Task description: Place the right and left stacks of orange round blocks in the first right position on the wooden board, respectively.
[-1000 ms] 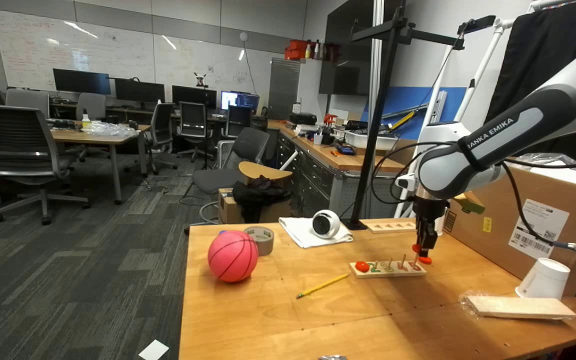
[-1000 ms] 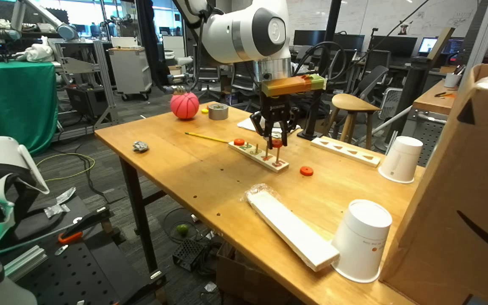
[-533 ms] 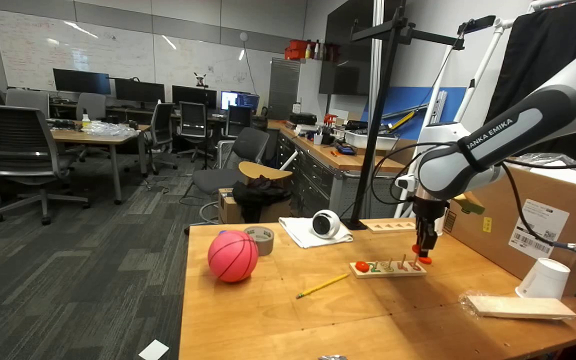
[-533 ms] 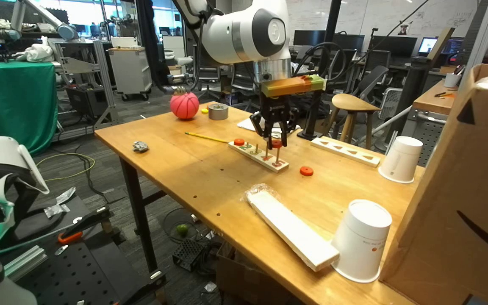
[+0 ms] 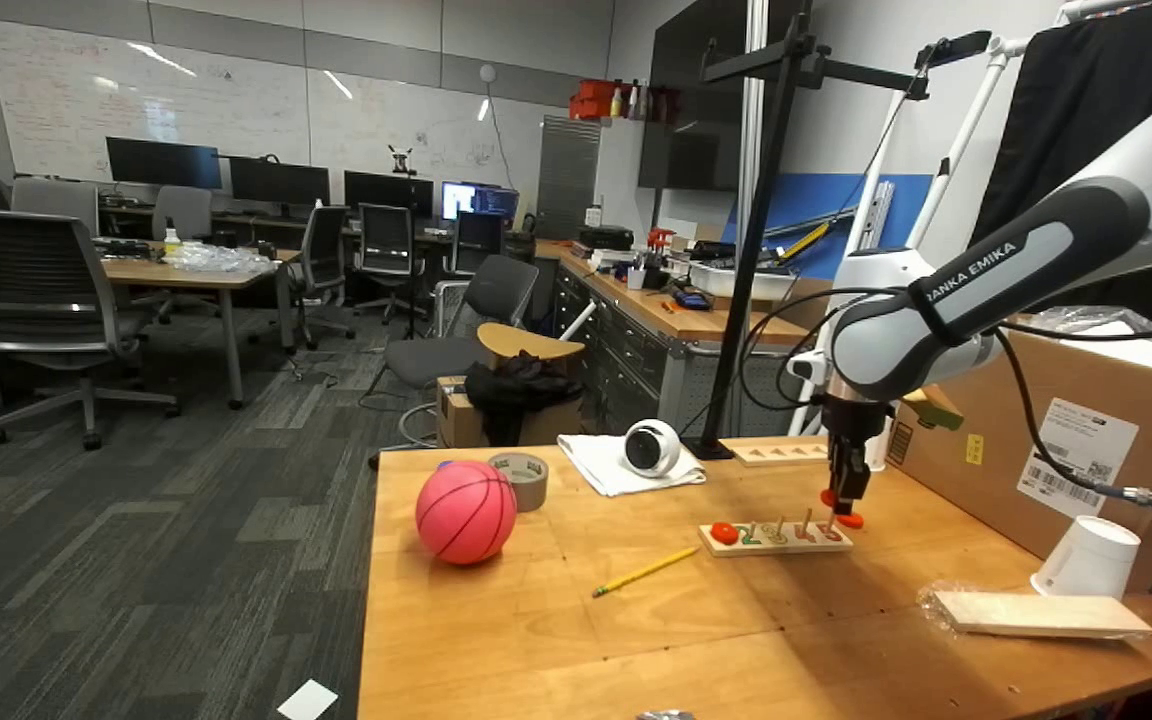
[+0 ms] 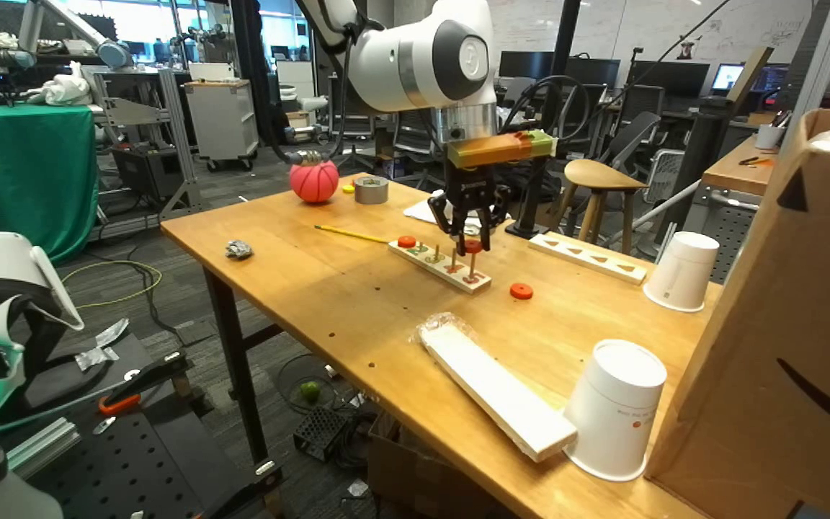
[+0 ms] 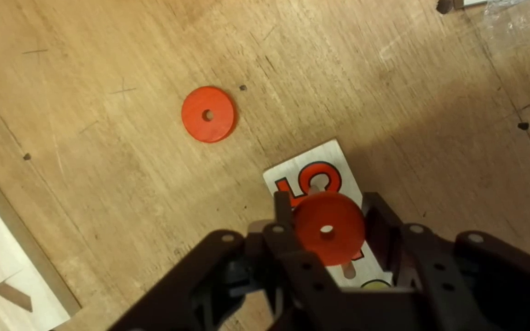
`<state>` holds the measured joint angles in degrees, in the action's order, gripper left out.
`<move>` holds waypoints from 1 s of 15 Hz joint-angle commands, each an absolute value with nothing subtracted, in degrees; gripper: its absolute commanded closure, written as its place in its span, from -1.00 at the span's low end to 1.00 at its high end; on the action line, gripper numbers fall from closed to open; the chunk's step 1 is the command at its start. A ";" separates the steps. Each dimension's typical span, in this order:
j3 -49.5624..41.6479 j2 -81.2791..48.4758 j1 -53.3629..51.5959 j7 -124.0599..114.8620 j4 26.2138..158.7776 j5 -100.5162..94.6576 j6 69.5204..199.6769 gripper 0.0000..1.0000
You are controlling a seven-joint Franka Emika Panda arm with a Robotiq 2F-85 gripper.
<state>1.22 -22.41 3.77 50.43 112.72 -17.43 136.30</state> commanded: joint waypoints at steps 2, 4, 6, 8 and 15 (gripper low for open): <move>0.68 -24.07 3.56 50.34 109.60 -18.39 135.34 0.66; 0.45 -24.53 3.71 50.34 108.92 -18.38 135.17 0.66; 0.25 -24.67 3.92 50.38 108.64 -18.20 135.01 0.66; 0.29 -24.41 4.25 50.64 108.86 -17.67 134.80 0.66; 1.35 -21.93 4.36 50.81 111.53 -16.36 134.83 0.66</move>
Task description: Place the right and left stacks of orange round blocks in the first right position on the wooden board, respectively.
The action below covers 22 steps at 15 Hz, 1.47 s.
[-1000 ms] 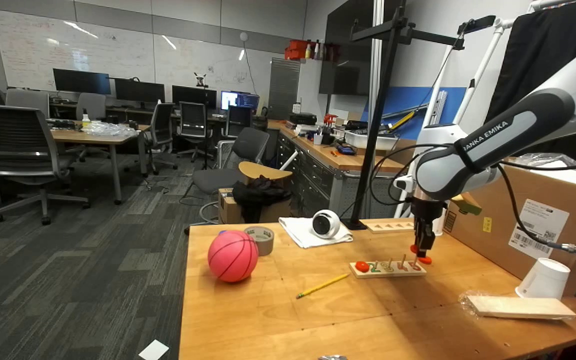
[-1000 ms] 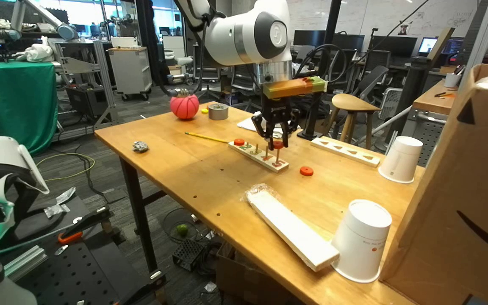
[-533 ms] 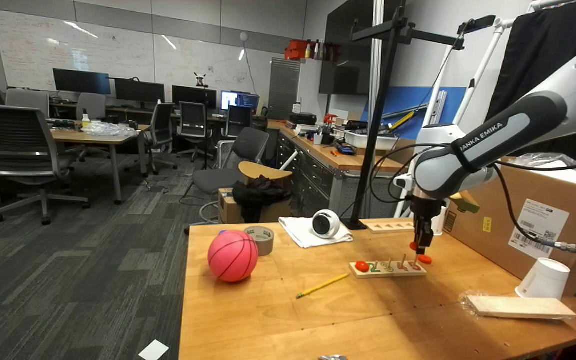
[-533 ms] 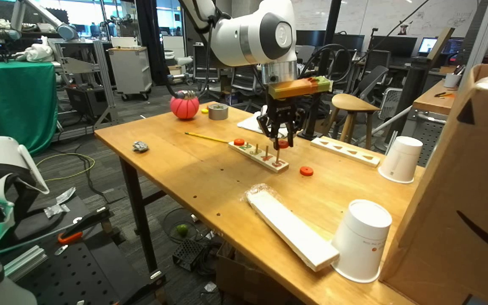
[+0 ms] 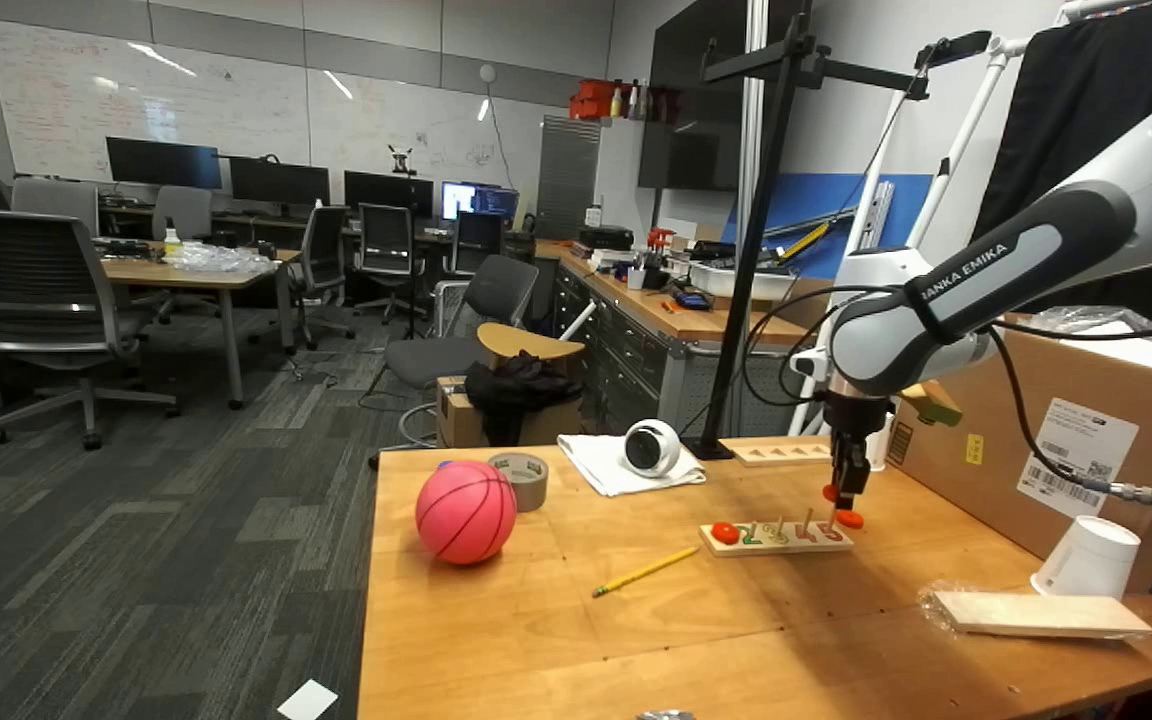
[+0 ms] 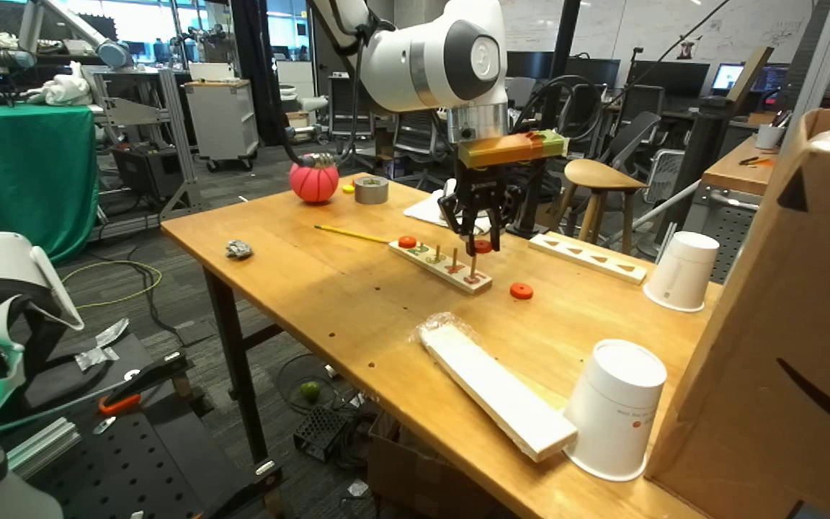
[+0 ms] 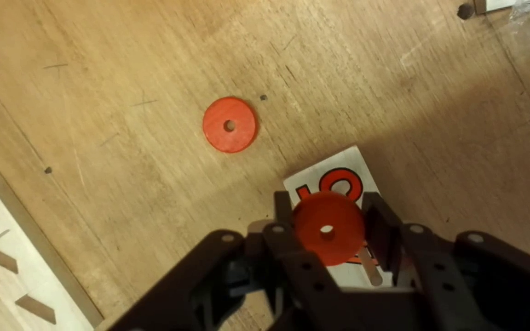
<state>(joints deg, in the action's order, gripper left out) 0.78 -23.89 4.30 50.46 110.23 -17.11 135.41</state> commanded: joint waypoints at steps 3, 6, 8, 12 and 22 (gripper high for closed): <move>1.45 -21.82 4.31 50.60 112.15 -16.52 134.78 0.66; 1.34 -21.55 4.34 50.50 112.58 -16.66 134.92 0.66; 1.23 -21.47 4.38 50.49 112.73 -16.75 134.92 0.66; 1.19 -21.37 4.67 50.77 112.98 -16.46 134.91 0.66; 1.48 -21.80 4.88 50.54 113.64 -15.44 134.62 -0.35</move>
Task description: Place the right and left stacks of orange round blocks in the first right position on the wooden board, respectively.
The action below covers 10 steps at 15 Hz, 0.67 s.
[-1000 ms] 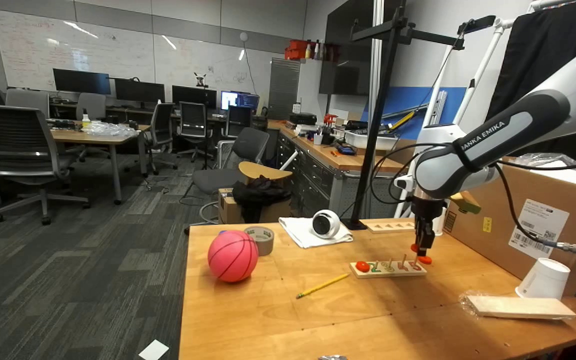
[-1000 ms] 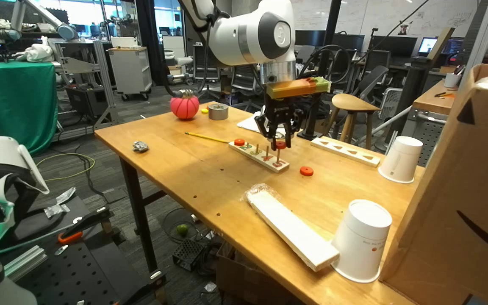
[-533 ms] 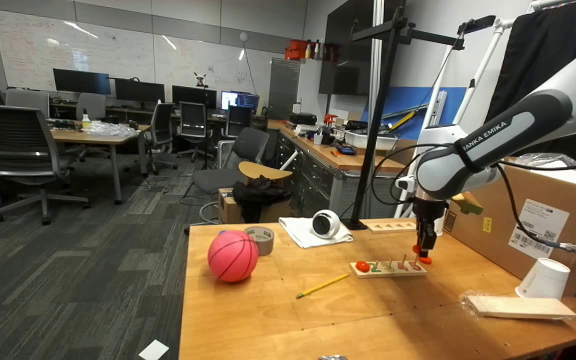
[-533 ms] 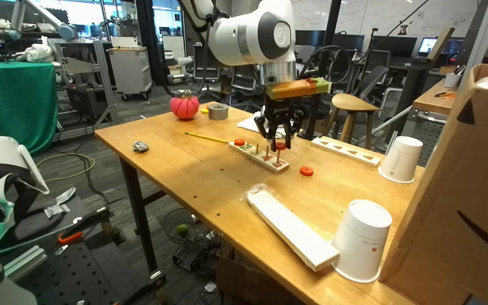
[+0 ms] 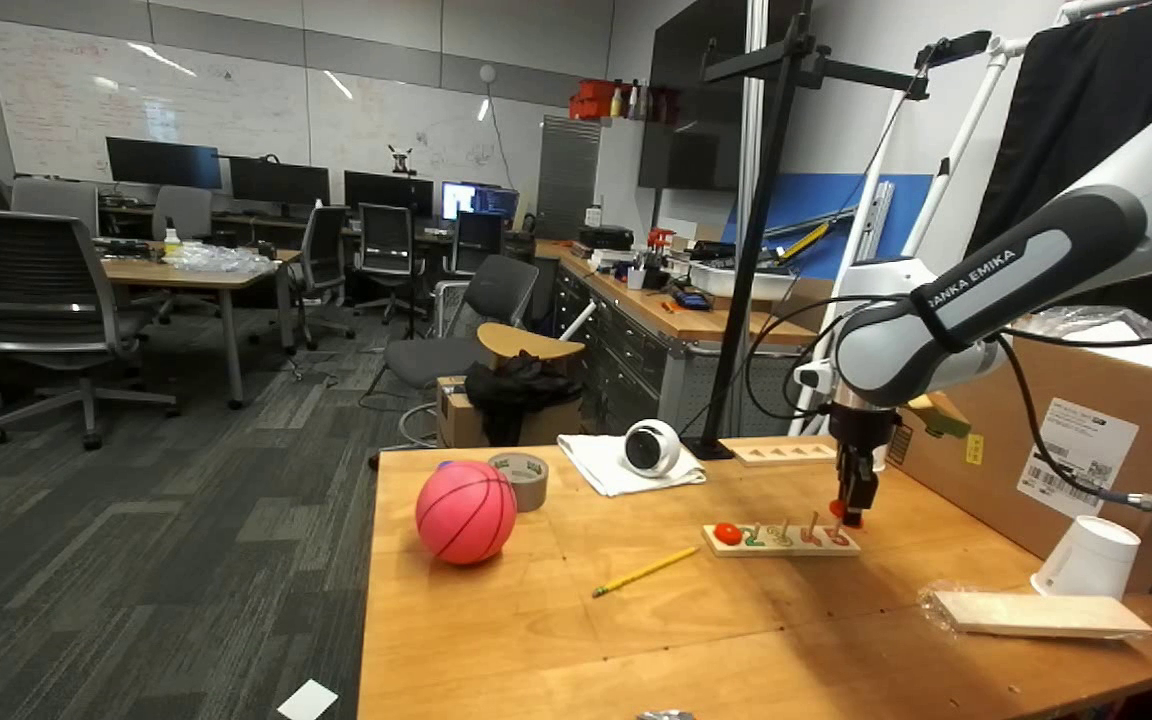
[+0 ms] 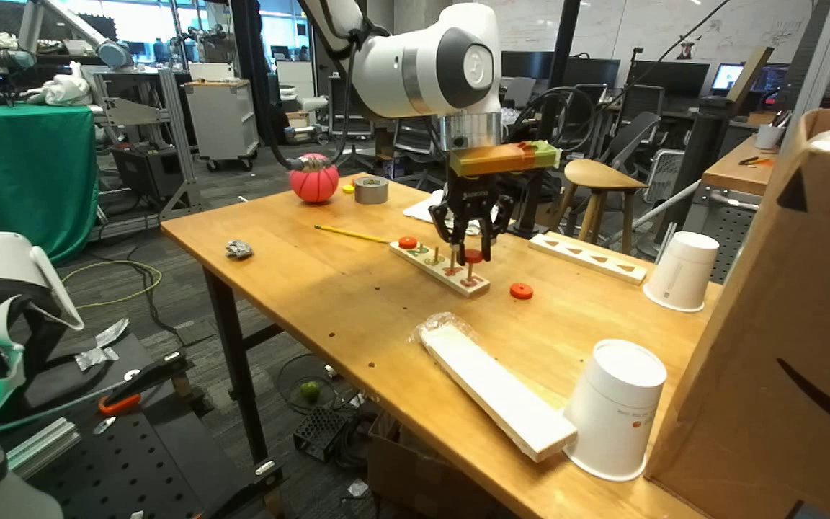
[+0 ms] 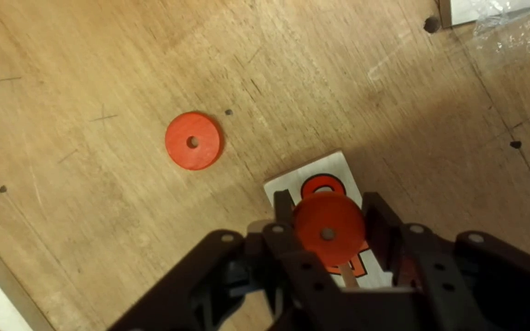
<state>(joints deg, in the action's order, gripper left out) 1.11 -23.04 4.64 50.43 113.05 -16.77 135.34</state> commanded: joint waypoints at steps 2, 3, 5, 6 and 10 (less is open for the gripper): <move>1.39 -21.26 4.74 50.44 113.72 -15.76 134.85 -0.63; 1.40 -20.61 4.76 50.56 113.66 -15.81 134.87 -0.76; 1.41 -19.01 4.92 50.99 113.52 -15.80 135.07 -0.99; 1.31 -18.41 4.93 51.06 113.30 -15.90 135.09 -1.00; 0.60 -18.06 5.47 52.12 111.79 -16.03 135.25 -1.00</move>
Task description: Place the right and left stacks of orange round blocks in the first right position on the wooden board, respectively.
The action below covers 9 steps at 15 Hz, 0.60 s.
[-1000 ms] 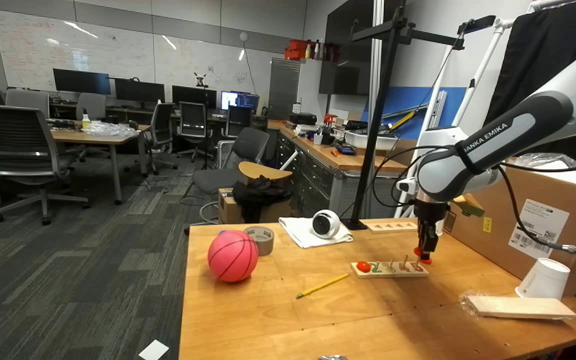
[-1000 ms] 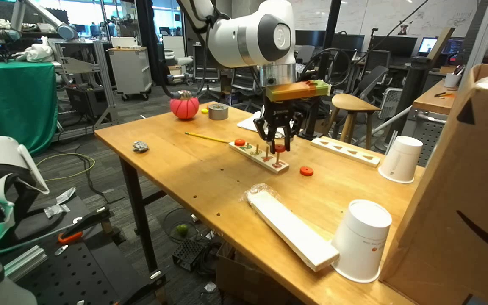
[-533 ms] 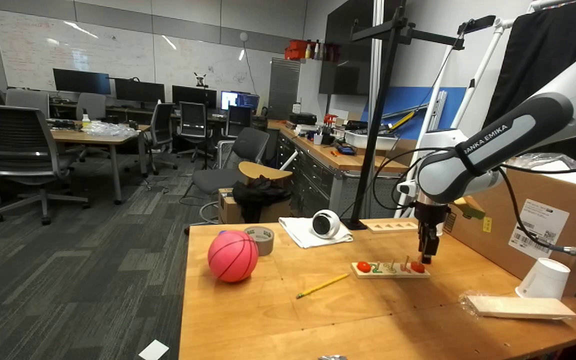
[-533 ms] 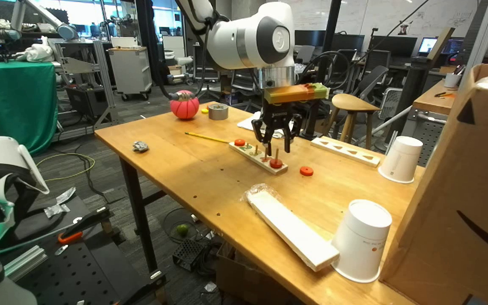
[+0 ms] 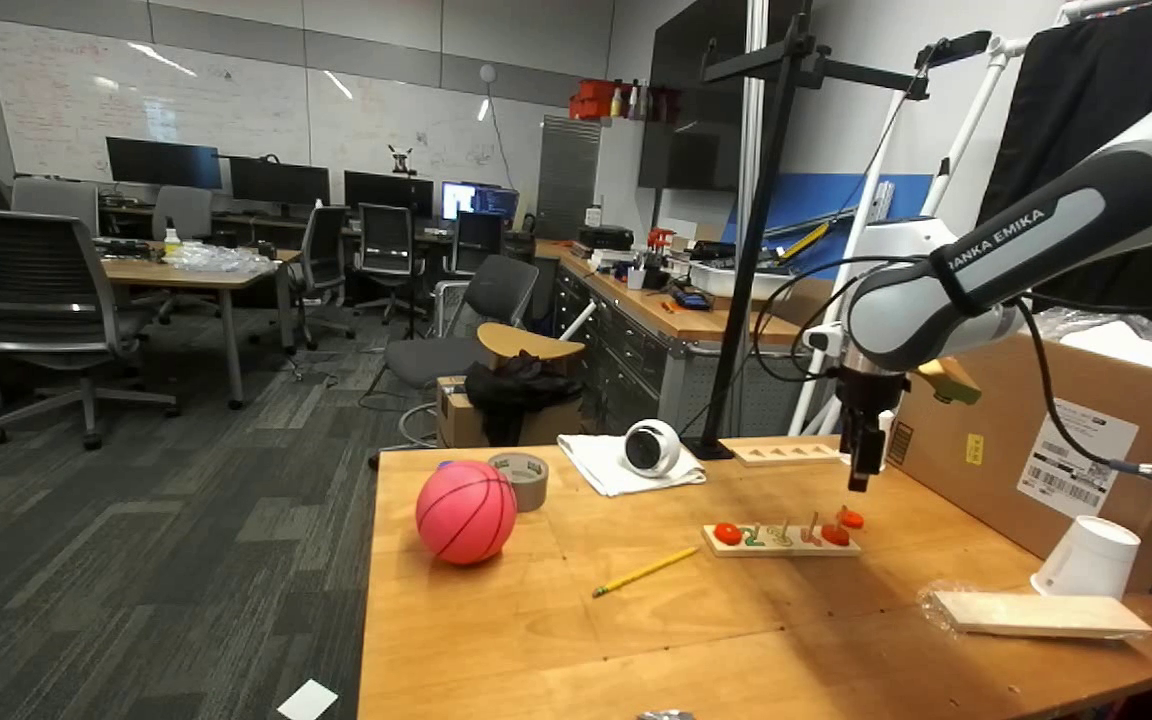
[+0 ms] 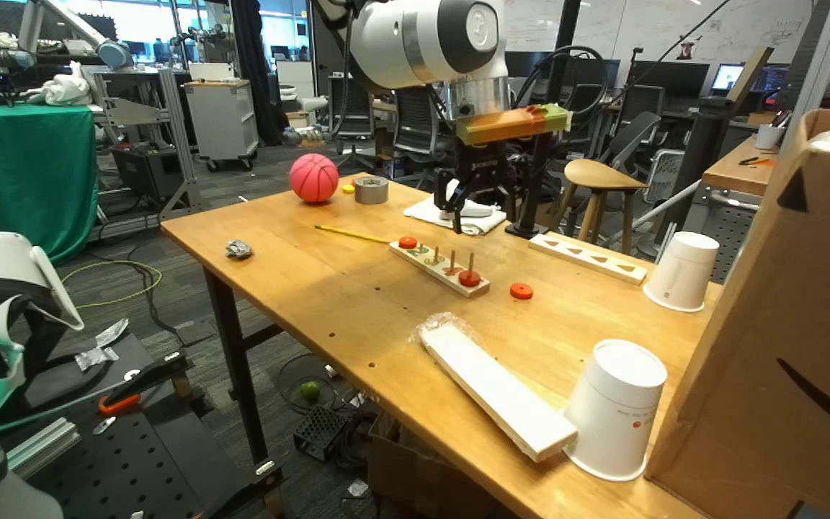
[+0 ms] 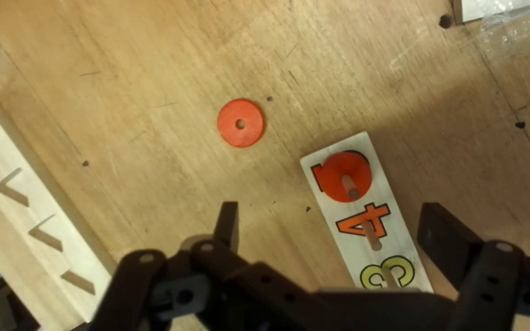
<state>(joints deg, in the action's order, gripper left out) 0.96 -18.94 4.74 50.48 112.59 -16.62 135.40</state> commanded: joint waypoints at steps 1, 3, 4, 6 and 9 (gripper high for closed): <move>0.45 -18.37 5.73 52.38 111.38 -15.81 135.36 -1.00; 0.34 -19.81 6.73 53.57 110.25 -14.79 135.61 -1.00; 0.31 -20.48 7.20 54.06 109.80 -14.47 135.70 -1.00; 0.57 -22.39 8.22 55.40 108.42 -13.25 135.70 -1.00; 1.15 -25.29 9.28 57.95 106.05 -11.10 135.66 -1.00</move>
